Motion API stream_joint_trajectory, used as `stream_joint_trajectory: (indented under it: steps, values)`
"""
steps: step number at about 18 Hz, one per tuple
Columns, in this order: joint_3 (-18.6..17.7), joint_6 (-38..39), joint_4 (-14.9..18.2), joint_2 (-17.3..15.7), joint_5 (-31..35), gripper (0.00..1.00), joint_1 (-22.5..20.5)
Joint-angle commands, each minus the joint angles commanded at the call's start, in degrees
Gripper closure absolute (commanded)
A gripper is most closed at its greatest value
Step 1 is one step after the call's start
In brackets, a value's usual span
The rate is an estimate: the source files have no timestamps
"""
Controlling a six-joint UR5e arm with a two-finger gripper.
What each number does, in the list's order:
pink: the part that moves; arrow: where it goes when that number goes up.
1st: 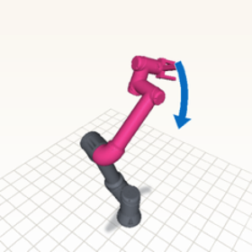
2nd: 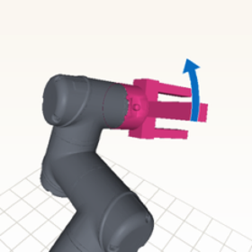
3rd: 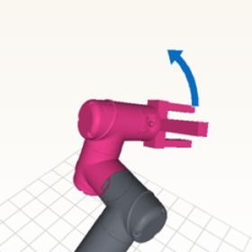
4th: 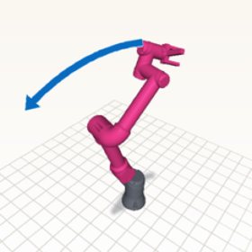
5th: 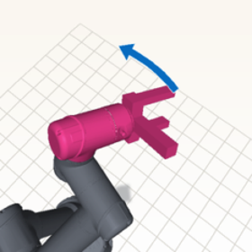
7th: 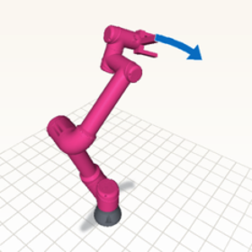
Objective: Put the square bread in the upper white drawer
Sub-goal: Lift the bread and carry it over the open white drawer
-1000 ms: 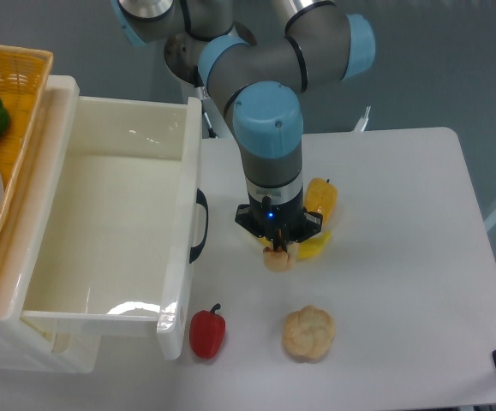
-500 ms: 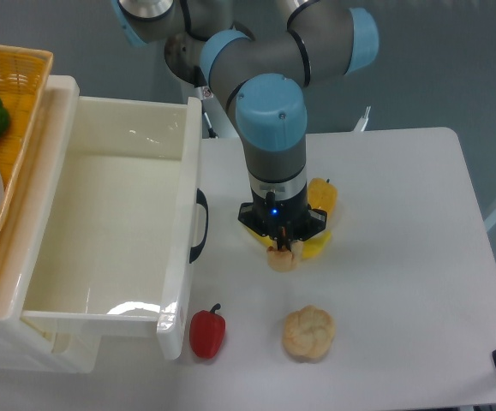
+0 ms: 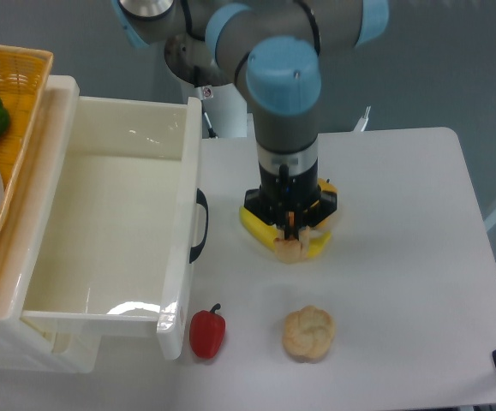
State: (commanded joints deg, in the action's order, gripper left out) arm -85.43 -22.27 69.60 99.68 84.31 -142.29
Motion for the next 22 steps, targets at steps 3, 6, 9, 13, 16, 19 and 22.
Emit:
stream_joint_trajectory:
  steps: [3, 6, 9, 13, 16, 19, 22]
  values:
    - [0.00, 1.96, 0.45, -2.81, -2.21, 1.00, -0.88]
    - [-0.09, 3.89, 1.15, -4.66, -4.40, 1.00, -0.88]
    - [-0.18, 8.98, 1.33, -6.94, -8.53, 1.00, -0.62]
    - [-0.17, 11.01, 1.33, -9.41, -12.14, 1.00, -0.09]
    - [-0.70, 11.02, 1.33, -9.59, -13.64, 0.98, 2.98]
    - [-0.97, 11.10, 1.33, -9.06, -13.73, 0.91, 5.18]
    - [-1.05, 11.10, 1.24, -8.36, -13.64, 0.86, 7.37]
